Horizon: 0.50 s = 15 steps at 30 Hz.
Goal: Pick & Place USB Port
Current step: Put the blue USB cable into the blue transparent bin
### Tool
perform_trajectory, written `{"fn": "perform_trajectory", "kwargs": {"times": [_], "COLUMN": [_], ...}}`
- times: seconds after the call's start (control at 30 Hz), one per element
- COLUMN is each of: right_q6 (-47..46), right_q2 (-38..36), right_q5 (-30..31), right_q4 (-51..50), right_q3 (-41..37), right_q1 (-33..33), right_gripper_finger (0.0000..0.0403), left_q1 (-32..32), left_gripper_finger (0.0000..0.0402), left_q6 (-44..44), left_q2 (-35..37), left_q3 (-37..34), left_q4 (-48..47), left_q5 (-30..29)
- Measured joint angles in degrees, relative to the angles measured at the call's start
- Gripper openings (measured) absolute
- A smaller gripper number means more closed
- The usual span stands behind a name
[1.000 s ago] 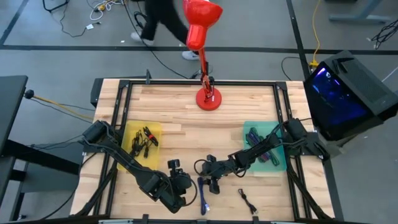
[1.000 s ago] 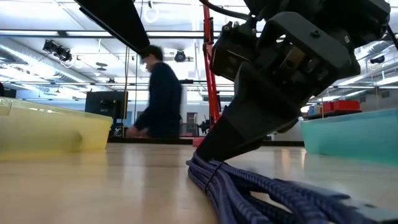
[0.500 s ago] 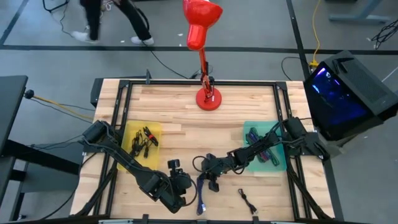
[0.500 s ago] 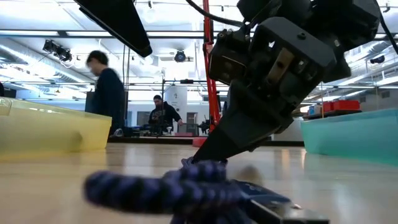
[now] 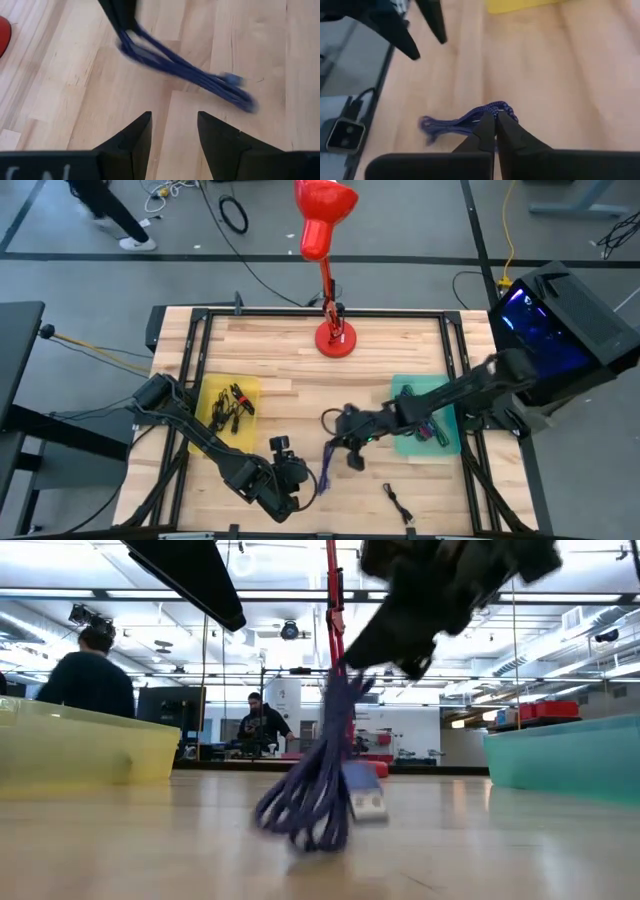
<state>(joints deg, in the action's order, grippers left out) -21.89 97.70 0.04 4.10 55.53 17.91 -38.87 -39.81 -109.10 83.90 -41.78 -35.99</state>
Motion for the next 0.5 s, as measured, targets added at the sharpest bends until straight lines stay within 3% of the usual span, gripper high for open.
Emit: {"fn": "perform_trajectory", "kwargs": {"times": [0.5], "right_q6": [-9.46], "right_q2": [-35.31], "right_q5": [9.86], "right_q4": [-43.53], "right_q3": [0.03], "right_q1": [-0.27], "right_gripper_finger": [0.0000], "left_q1": [0.00], "left_gripper_finger": [0.0165], "left_q6": [-0.02], "left_q2": [0.00], "left_q3": [0.00], "left_q4": [0.01], "left_q5": [-0.03]}}
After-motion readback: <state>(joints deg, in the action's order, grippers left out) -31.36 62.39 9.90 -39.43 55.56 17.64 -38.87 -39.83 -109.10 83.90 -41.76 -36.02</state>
